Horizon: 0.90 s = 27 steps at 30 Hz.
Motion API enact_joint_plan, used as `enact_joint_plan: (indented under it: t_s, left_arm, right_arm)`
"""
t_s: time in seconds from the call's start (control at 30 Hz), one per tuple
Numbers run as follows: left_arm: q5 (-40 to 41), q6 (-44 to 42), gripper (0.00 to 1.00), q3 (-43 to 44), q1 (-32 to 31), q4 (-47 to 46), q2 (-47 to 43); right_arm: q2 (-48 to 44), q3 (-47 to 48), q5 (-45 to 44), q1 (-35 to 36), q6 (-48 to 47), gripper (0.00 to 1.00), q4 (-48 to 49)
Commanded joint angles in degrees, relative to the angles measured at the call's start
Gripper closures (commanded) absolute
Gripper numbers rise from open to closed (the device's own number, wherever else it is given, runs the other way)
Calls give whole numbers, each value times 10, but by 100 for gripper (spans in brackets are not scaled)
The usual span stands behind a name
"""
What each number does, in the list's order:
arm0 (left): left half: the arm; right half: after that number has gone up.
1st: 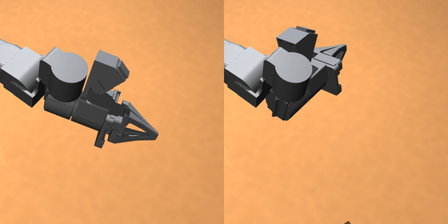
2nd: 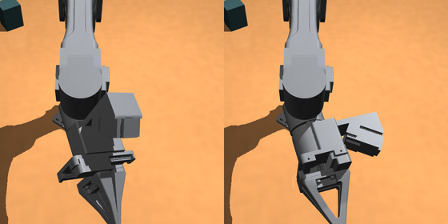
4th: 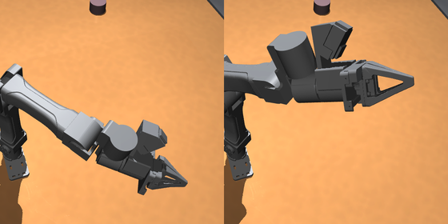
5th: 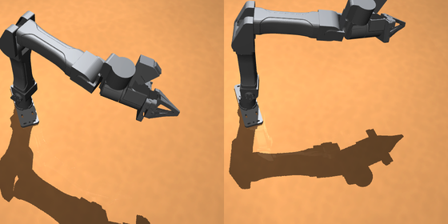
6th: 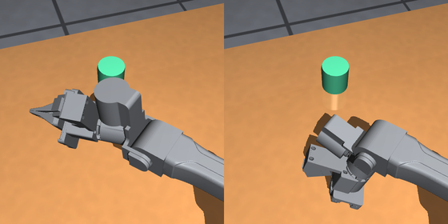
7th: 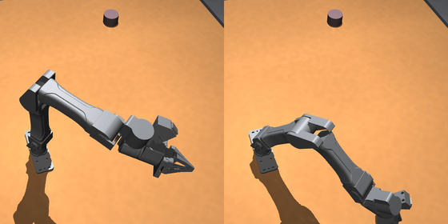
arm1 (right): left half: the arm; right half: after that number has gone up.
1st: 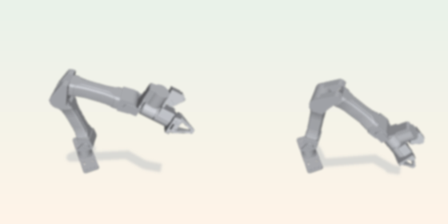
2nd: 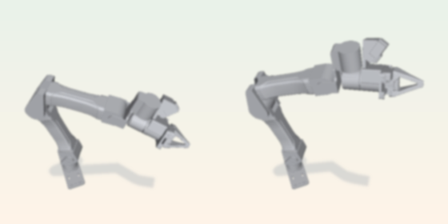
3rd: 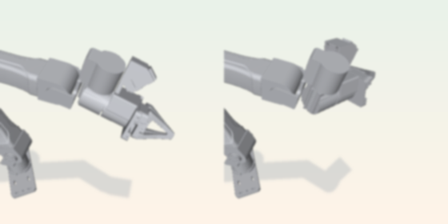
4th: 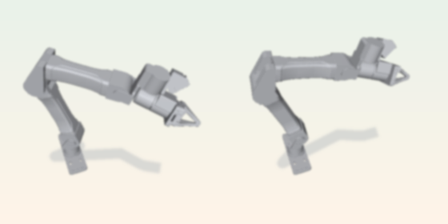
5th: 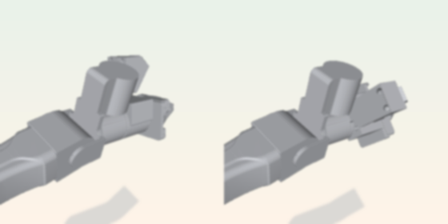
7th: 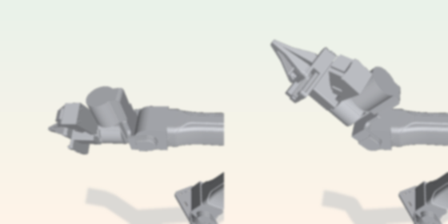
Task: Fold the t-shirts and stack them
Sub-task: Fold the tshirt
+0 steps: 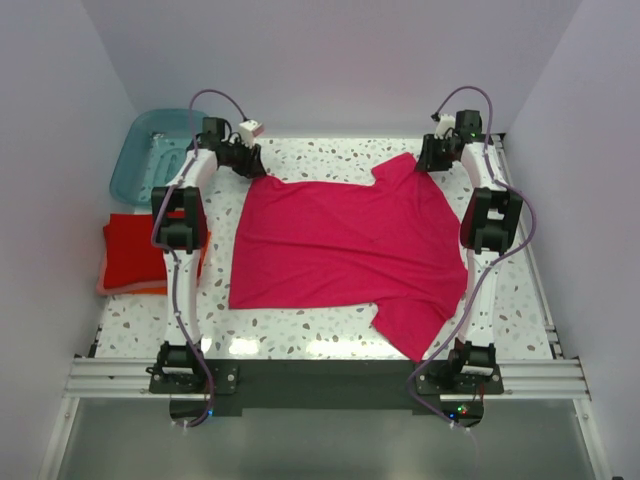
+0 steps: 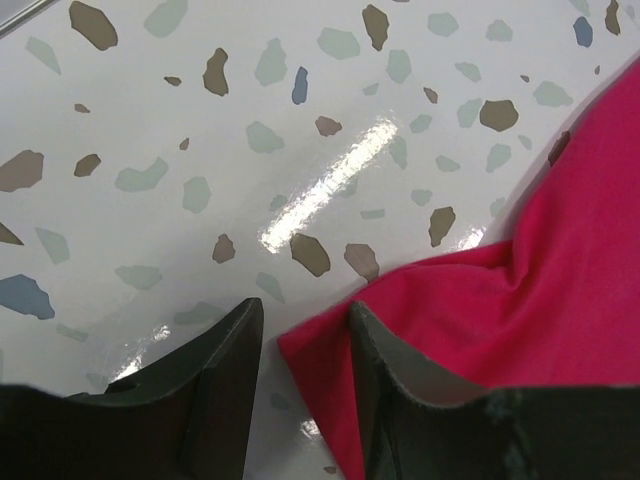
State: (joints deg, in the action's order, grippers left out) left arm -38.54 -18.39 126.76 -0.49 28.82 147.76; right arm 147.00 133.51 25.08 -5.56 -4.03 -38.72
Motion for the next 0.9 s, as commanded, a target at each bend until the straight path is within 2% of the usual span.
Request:
enact_joint_plan:
  t_s: [0.0,0.13,0.17,0.2,0.3,0.33,0.47,0.57,0.87]
  left_arm:
    - [-34,-43,56,28,5,17,12]
    - [-44,-70,63,25,5,44,10]
    - [-44,-71,68,24,5,43,9]
    - [-46,-71,70,22,5,41,9]
    - [-42,-56,88,22,5,15,3]
    - [-39,-51,100,18,18,5,-3]
    - [-34,-8,100,-5,29,-79,-26]
    - [-37,3,100,-5,34,-106,-34]
    - [-50,-40,100,-43,33,-104,-58]
  right_arm:
    - [3,24,10,-3,3,61,15]
    - [2,22,14,-3,3,62,15]
    - [2,23,15,-2,3,64,15]
    - [2,23,16,-3,3,73,15]
    - [-2,26,19,-3,3,96,19]
    - [-7,28,15,-3,3,100,21]
    - [-21,34,4,-7,10,100,49]
    - [-19,55,6,-8,21,100,52]
    - [-38,43,28,-9,25,100,72]
